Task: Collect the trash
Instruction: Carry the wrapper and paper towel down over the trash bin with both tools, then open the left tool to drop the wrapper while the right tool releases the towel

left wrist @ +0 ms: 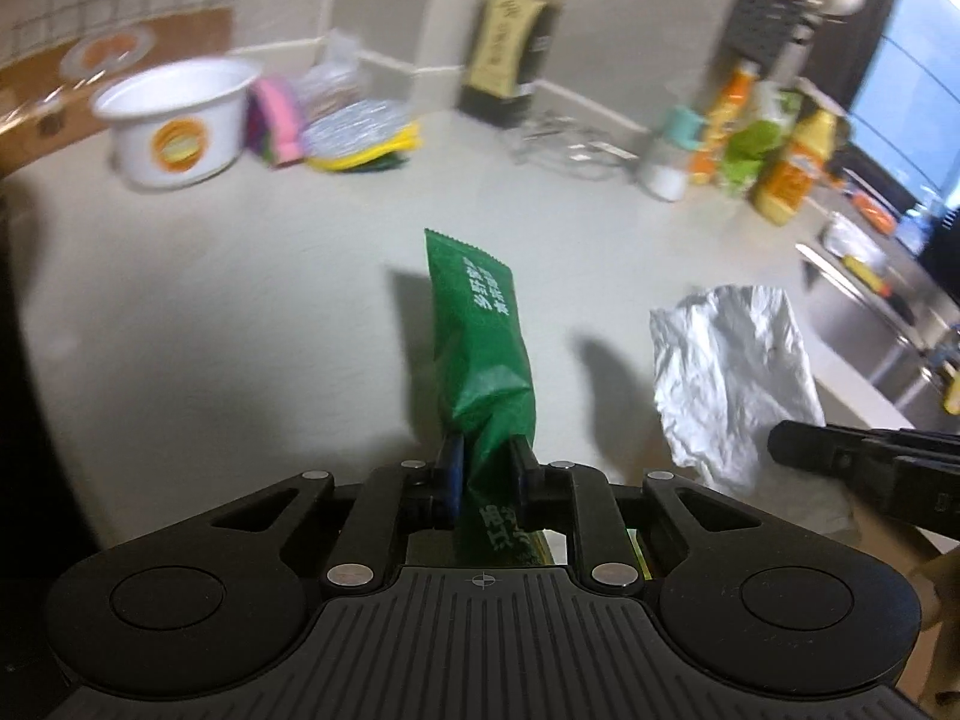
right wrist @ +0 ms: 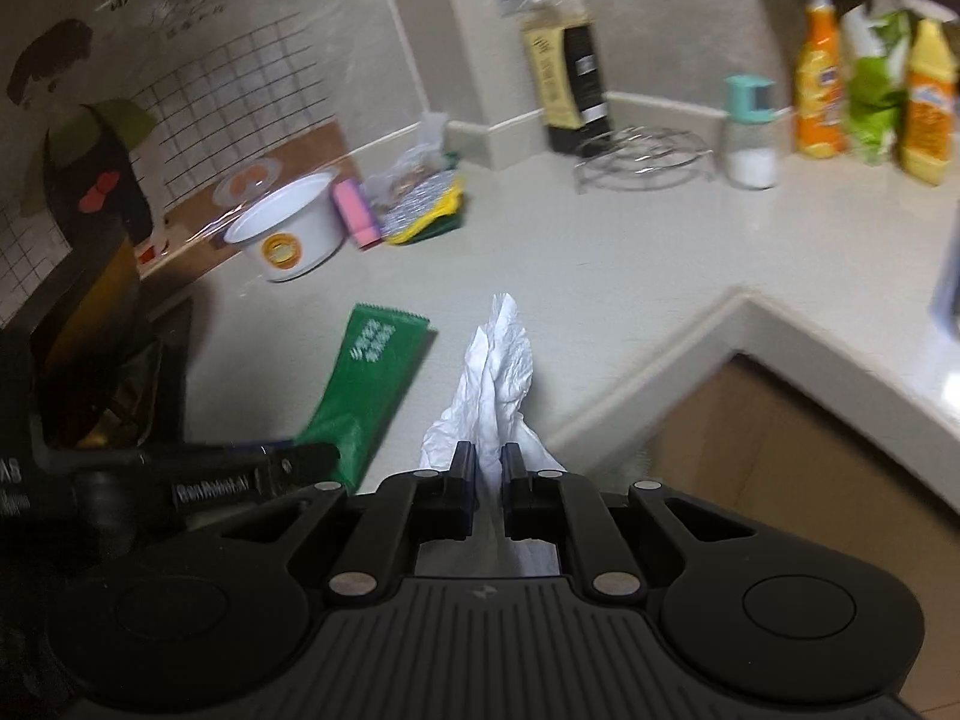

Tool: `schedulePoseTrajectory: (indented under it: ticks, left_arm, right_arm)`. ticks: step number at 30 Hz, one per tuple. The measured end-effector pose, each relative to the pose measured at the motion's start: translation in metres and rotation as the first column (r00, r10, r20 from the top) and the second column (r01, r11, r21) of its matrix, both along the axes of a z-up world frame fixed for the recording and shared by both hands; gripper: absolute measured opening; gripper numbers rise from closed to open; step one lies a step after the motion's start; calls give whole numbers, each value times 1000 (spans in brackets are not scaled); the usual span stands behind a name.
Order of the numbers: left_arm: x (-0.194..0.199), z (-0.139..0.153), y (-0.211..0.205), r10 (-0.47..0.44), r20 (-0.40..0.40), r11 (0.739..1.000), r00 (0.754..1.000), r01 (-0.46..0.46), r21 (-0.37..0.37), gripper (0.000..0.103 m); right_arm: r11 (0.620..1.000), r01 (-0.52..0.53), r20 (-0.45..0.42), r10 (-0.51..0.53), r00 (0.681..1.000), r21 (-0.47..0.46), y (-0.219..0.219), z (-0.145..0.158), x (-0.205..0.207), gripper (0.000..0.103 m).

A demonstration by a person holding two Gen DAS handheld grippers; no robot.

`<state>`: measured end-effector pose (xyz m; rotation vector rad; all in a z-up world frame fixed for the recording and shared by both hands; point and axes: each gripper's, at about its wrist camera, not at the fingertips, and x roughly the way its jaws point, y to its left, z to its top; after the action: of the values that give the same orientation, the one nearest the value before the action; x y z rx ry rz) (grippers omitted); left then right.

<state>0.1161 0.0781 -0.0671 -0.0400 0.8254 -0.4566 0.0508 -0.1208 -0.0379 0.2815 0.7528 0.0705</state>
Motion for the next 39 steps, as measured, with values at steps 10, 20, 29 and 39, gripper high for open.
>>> schedulePoseTrajectory:
  ticks: [10,20,29,39]
  left_arm:
    - [-51,-27,-105,-100,-111,995,989,97,-30,19]
    - [-75,-158,-187,-79,-263,994,961,95,47,19]
    - [-29,-246,-228,-117,-204,991,972,129,47,21]
    - [-10,-272,-222,-45,-280,997,959,60,44,22]
  right_arm:
    - [989,132,-9,-132,991,67,-97,-27,-85,9]
    - [959,280,-264,-258,929,46,-174,-122,-178,9]
    - [937,348,-303,-332,893,-1,-189,-151,-219,9]
    - [927,374,-331,-358,873,-19,-210,-162,-229,9]
